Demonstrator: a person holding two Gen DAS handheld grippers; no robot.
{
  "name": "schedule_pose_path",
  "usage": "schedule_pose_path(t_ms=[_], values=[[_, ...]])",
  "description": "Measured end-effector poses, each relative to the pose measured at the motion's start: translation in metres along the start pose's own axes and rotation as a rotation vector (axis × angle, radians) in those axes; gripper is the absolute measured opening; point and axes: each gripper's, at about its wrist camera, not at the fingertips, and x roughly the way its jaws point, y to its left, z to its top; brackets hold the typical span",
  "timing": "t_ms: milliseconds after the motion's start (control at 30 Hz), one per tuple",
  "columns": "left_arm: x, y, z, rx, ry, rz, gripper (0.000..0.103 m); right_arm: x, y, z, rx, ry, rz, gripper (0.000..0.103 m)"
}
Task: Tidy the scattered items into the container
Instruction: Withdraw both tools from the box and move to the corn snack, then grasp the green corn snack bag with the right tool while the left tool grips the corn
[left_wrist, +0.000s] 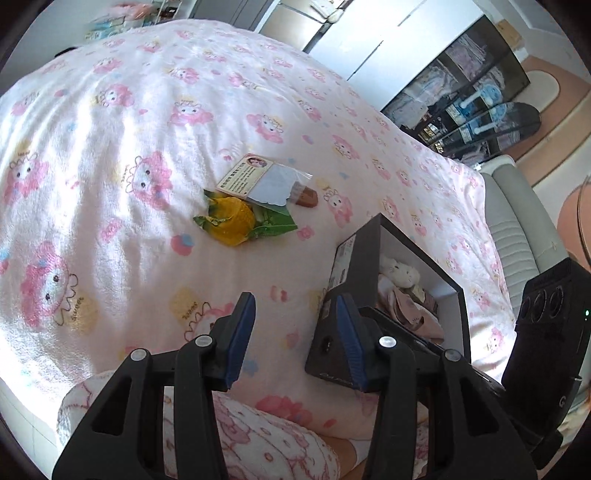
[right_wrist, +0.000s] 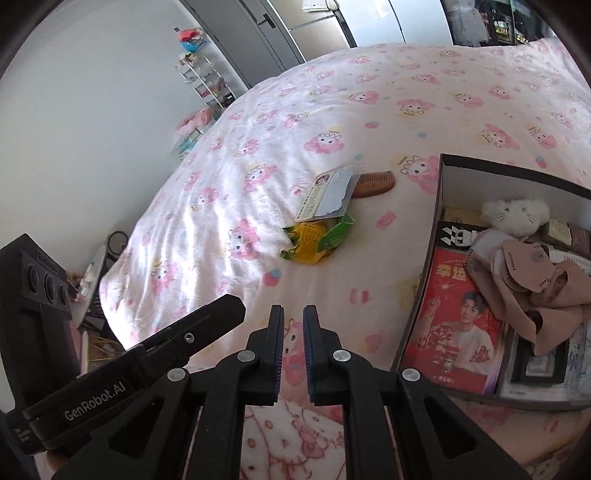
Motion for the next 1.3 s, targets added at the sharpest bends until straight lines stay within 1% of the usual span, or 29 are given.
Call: schedule_pose_path(t_ms=[67, 100, 167, 200, 233, 300, 367, 433, 500, 533, 567, 600, 633, 733, 800, 900, 1000, 1033, 1067, 1100, 1200, 1267, 1300], values=[[0.017, 0.016, 0.012, -0.08, 0.021, -0.021, 0.046, 0.016, 0.002, 0.011, -0.017, 0.017, -0.047, 0.013], [0.027, 0.025, 0.019, -0.123, 0.033, -0.042, 0.046, 0.023, 0.001, 0.018, -0.008, 0.023, -0.051, 0.014], [0.049, 0.045, 0.036, -0.203, 0.086, -0.103, 0.048, 0.036, -0.004, 0.033, 0.032, 0.034, -0.049, 0.015], [0.06, 0.053, 0.045, -0.229, 0.111, -0.1, 0.048, 0.042, -0.007, 0.039, 0.054, 0.038, -0.047, 0.015], [0.07, 0.06, 0.054, -0.244, 0.124, -0.071, 0.048, 0.048, -0.009, 0.044, 0.072, 0.039, -0.045, 0.016], [0.084, 0.072, 0.068, -0.278, 0.116, -0.013, 0.048, 0.062, -0.013, 0.05, 0.088, 0.052, -0.053, 0.021], [0.098, 0.084, 0.078, -0.317, 0.12, 0.018, 0.049, 0.081, -0.016, 0.055, 0.099, 0.084, -0.058, 0.026], [0.114, 0.093, 0.083, -0.34, 0.139, 0.051, 0.049, 0.103, -0.021, 0.06, 0.125, 0.127, -0.078, 0.027], [0.13, 0.103, 0.08, -0.363, 0.167, 0.082, 0.049, 0.124, -0.03, 0.062, 0.183, 0.158, -0.096, 0.029], [0.137, 0.109, 0.076, -0.382, 0.196, 0.086, 0.047, 0.133, -0.035, 0.063, 0.217, 0.17, -0.106, 0.032], [0.142, 0.115, 0.072, -0.408, 0.219, 0.061, 0.047, 0.141, -0.039, 0.064, 0.25, 0.175, -0.113, 0.035], [0.143, 0.119, 0.071, -0.423, 0.224, 0.018, 0.047, 0.147, -0.042, 0.064, 0.274, 0.173, -0.119, 0.037], [0.142, 0.12, 0.072, -0.426, 0.216, 0.002, 0.047, 0.152, -0.044, 0.065, 0.288, 0.171, -0.125, 0.039], [0.136, 0.12, 0.073, -0.413, 0.158, 0.083, 0.047, 0.168, -0.047, 0.068, 0.298, 0.176, -0.153, 0.044], [0.138, 0.125, 0.071, -0.439, 0.156, 0.088, 0.047, 0.174, -0.051, 0.072, 0.32, 0.165, -0.144, 0.047], [0.14, 0.136, 0.075, -0.493, 0.163, 0.047, 0.047, 0.18, -0.056, 0.074, 0.381, 0.12, -0.108, 0.047], [0.137, 0.139, 0.075, -0.505, 0.156, 0.047, 0.047, 0.188, -0.057, 0.072, 0.394, 0.09, -0.106, 0.047], [0.138, 0.138, 0.076, -0.5, 0.157, 0.05, 0.047, 0.19, -0.056, 0.071, 0.393, 0.087, -0.095, 0.043], [0.139, 0.138, 0.077, -0.498, 0.158, 0.056, 0.047, 0.192, -0.054, 0.071, 0.388, 0.083, -0.075, 0.027], [0.139, 0.138, 0.077, -0.497, 0.158, 0.058, 0.047, 0.192, -0.053, 0.07, 0.378, 0.084, -0.063, 0.02], [0.14, 0.139, 0.077, -0.505, 0.156, 0.06, 0.047, 0.175, -0.045, 0.069, 0.333, 0.035, -0.019, 0.02], [0.138, 0.137, 0.078, -0.497, 0.152, 0.066, 0.048, 0.163, -0.038, 0.068, 0.287, 0.016, -0.016, 0.019], [0.137, 0.133, 0.079, -0.478, 0.151, 0.07, 0.048, 0.156, -0.036, 0.066, 0.273, 0.009, -0.014, 0.019]])
